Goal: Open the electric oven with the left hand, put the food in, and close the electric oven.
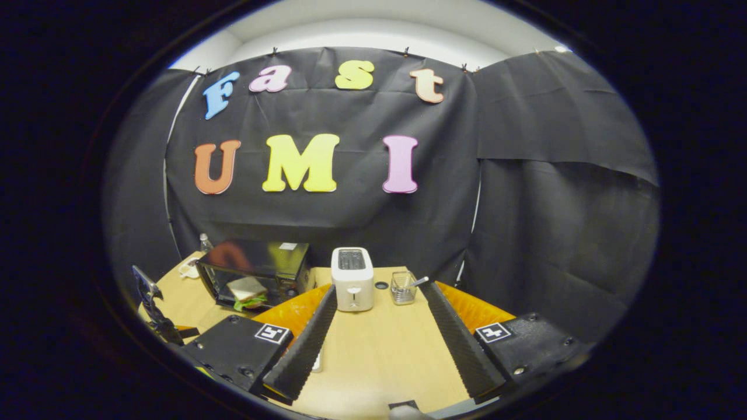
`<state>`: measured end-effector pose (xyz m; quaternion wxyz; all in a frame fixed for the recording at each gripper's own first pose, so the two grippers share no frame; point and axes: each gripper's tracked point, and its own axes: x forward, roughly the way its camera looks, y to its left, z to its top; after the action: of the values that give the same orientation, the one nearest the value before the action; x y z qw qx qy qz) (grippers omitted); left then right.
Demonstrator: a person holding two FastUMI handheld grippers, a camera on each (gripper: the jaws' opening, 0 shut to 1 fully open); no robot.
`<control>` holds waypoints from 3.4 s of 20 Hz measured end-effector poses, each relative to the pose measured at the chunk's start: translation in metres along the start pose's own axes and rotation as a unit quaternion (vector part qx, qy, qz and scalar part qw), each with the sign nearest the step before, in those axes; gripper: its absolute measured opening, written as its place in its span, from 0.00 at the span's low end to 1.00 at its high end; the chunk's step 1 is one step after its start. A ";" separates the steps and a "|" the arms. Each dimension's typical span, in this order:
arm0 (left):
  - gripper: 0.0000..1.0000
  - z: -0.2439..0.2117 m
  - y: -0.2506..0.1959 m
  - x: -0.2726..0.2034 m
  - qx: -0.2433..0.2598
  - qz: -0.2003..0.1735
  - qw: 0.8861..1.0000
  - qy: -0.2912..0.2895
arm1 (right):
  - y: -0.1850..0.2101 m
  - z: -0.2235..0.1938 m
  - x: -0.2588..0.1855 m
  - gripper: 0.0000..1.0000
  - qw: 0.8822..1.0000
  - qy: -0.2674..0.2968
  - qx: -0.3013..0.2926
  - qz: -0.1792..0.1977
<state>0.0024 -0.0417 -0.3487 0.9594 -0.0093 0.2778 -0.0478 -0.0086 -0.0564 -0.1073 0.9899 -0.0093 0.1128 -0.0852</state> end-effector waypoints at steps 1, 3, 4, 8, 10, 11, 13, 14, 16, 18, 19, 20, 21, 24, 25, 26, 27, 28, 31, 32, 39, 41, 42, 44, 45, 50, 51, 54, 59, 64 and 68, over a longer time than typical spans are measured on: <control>0.96 -0.005 -0.003 0.006 0.000 -0.001 1.000 0.006 | -0.005 -0.001 0.000 0.91 1.000 0.003 0.001 -0.003; 0.96 -0.015 -0.006 0.019 0.005 0.001 1.000 0.019 | -0.016 -0.004 -0.003 0.91 1.000 0.008 0.001 -0.011; 0.96 -0.020 -0.007 0.026 0.007 0.001 1.000 0.024 | -0.020 -0.006 -0.003 0.91 1.000 0.010 -0.001 -0.013; 0.96 -0.037 -0.012 0.045 0.007 0.005 0.999 0.044 | -0.029 -0.012 -0.005 0.91 1.000 0.021 -0.006 -0.021; 0.96 -0.040 -0.012 0.054 0.005 0.006 0.999 0.048 | -0.029 -0.014 -0.003 1.00 0.999 0.024 -0.007 -0.020; 0.96 -0.040 -0.012 0.058 0.005 0.007 0.999 0.048 | -0.028 -0.014 -0.002 1.00 0.999 0.026 -0.006 -0.019; 0.96 -0.040 -0.010 0.064 0.007 0.011 0.999 0.049 | -0.028 -0.014 0.000 0.91 0.999 0.028 -0.005 -0.018; 0.96 -0.041 -0.011 0.066 0.005 0.009 0.999 0.049 | -0.027 -0.014 0.002 0.91 0.999 0.028 -0.005 -0.018; 0.96 -0.041 -0.013 0.066 0.007 0.007 0.999 0.049 | -0.025 -0.014 0.003 0.91 0.999 0.029 -0.009 -0.018; 0.96 -0.037 -0.011 0.064 0.005 0.010 0.999 0.045 | -0.024 -0.015 0.005 0.91 0.999 0.030 -0.012 -0.016; 0.96 -0.032 -0.010 0.065 0.003 0.010 0.999 0.041 | -0.022 -0.015 0.005 0.91 0.999 0.031 -0.011 -0.015; 0.96 -0.034 -0.011 0.064 -0.003 0.009 0.999 0.048 | -0.021 -0.015 0.007 1.00 0.999 0.032 -0.009 -0.014; 0.96 -0.032 -0.011 0.063 -0.005 0.007 0.999 0.047 | -0.020 -0.014 0.008 1.00 0.999 0.032 -0.007 -0.014; 0.96 -0.025 -0.010 0.060 0.006 0.006 0.999 0.040 | -0.014 -0.011 0.008 1.00 1.000 0.028 -0.009 -0.009; 0.96 -0.021 -0.010 0.057 0.004 0.005 0.999 0.036 | -0.013 -0.009 0.008 1.00 1.000 0.026 -0.011 -0.007; 0.96 -0.015 -0.011 0.055 0.003 0.005 0.999 0.032 | -0.012 -0.008 0.009 1.00 1.000 0.024 -0.013 -0.006; 0.96 -0.008 -0.011 0.053 0.003 0.004 1.000 0.026 | -0.011 -0.006 0.009 1.00 1.000 0.022 -0.012 -0.005; 0.96 -0.001 -0.011 0.050 0.004 0.004 1.000 0.019 | -0.009 -0.004 0.011 1.00 1.000 0.021 -0.010 -0.002; 0.96 0.022 -0.011 0.046 0.005 0.004 1.000 -0.001 | -0.008 -0.003 0.012 0.91 1.000 0.019 -0.005 0.000; 0.96 0.030 -0.011 0.045 0.004 0.004 1.000 -0.007 | -0.008 -0.004 0.013 0.91 1.000 0.020 -0.004 0.001; 0.96 0.080 -0.013 0.046 0.004 0.000 0.999 -0.045 | -0.012 0.000 0.018 0.91 1.000 0.016 0.009 -0.003; 0.96 0.093 -0.012 0.047 0.004 0.001 0.999 -0.054 | -0.012 0.001 0.020 0.91 1.000 0.015 0.011 -0.004; 0.97 0.099 -0.013 0.050 0.003 0.002 0.998 -0.058 | -0.013 0.001 0.022 0.91 1.000 0.015 0.012 -0.004; 0.98 0.112 -0.012 0.052 -0.004 0.003 0.998 -0.066 | -0.011 0.001 0.025 0.91 1.000 0.017 0.018 -0.003; 0.97 0.117 -0.012 0.054 -0.007 0.004 0.998 -0.069 | -0.010 0.000 0.026 1.00 1.000 0.018 0.020 -0.003; 0.99 0.148 -0.010 0.070 -0.006 0.006 0.996 -0.093 | -0.008 0.003 0.032 1.00 1.000 0.018 0.021 -0.004; 0.99 0.157 -0.010 0.076 -0.003 0.006 0.995 -0.097 | -0.006 0.005 0.032 1.00 1.000 0.019 0.022 -0.003; 0.98 0.170 -0.005 0.084 -0.009 0.012 0.995 -0.099 | -0.003 0.011 0.033 1.00 1.000 0.015 0.019 0.000; 0.97 0.173 -0.002 0.080 -0.005 0.015 0.994 -0.104 | -0.002 0.016 0.032 1.00 1.000 0.009 0.012 0.002; 0.97 0.179 0.003 0.060 -0.001 0.020 0.993 -0.114 | 0.007 0.021 0.029 0.91 1.000 0.003 0.016 0.015; 0.97 0.193 0.008 0.021 -0.009 0.021 0.990 -0.139 | 0.024 0.039 0.021 1.00 0.999 -0.015 0.020 0.034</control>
<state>0.1234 -0.0373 -0.1974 0.9894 -0.0184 0.1424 -0.0230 0.0248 -0.0365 -0.0748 0.9938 0.0128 0.0960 -0.0538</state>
